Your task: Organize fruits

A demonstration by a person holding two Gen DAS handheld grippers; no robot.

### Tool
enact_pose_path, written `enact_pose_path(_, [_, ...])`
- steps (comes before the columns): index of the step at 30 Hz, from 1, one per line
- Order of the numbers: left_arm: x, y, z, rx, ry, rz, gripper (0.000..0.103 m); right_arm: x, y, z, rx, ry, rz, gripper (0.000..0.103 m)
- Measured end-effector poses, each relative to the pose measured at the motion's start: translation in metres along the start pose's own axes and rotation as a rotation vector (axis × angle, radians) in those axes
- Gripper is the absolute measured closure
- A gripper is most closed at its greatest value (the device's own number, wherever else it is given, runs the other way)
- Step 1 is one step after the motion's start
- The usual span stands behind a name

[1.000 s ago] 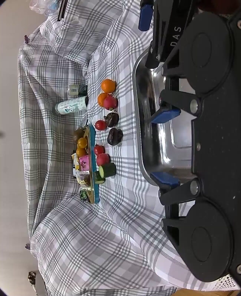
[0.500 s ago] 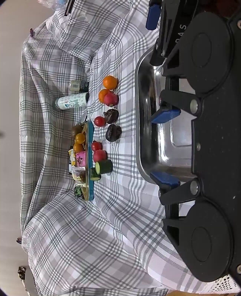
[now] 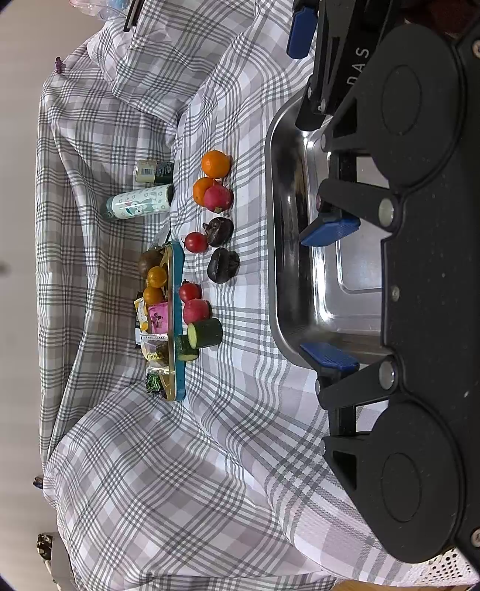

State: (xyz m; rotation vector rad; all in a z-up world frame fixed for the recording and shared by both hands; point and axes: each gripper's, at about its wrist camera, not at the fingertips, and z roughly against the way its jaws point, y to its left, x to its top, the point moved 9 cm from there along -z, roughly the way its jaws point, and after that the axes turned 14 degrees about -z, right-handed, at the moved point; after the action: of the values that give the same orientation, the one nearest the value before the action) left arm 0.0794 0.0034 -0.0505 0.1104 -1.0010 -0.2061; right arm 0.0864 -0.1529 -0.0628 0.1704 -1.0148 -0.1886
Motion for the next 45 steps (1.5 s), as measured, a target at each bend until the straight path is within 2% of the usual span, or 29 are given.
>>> enact_pose_path(45, [-0.0005,0.0018,-0.0005,0.000,0.001,-0.002,0.041,0.0005,0.0043,0.0033,-0.002,-0.012,0.030,0.018])
